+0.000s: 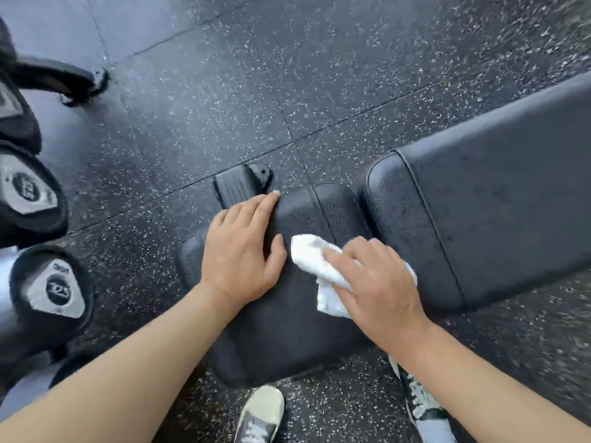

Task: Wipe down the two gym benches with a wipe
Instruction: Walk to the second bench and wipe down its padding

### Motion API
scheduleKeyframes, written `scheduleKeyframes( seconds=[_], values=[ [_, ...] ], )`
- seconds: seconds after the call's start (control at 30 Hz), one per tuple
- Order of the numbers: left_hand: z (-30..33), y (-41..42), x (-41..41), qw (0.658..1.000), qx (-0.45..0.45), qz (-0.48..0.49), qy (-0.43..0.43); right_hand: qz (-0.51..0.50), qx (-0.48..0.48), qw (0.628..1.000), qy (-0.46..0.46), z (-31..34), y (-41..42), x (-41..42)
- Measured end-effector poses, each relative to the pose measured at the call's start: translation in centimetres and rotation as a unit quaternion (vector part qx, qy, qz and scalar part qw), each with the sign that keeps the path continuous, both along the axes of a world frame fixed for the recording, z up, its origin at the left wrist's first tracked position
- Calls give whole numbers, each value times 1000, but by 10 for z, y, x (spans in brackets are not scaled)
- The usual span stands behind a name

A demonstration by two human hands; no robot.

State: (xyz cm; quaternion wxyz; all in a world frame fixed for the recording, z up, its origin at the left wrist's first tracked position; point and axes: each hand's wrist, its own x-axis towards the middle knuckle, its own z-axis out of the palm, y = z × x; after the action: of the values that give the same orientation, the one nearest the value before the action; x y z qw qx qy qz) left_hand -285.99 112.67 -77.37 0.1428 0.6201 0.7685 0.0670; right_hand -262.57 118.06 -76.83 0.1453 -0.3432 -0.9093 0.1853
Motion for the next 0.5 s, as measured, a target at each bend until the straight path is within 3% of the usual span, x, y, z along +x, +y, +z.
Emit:
scheduleKeyframes(
  seconds=[0.13, 0.3, 0.5],
  values=[
    [-1, 0, -1, 1000, 9, -10, -4, -42, 12, 999, -4, -5, -4, -4],
    [-1, -3, -1, 1000, 15, -24, -10, -209, 23, 977, 17, -8, 23, -60],
    [2, -13, -10, 993, -3, -116, -10, -283, 26, 959, -7, -2, -17, -60]
  ],
)
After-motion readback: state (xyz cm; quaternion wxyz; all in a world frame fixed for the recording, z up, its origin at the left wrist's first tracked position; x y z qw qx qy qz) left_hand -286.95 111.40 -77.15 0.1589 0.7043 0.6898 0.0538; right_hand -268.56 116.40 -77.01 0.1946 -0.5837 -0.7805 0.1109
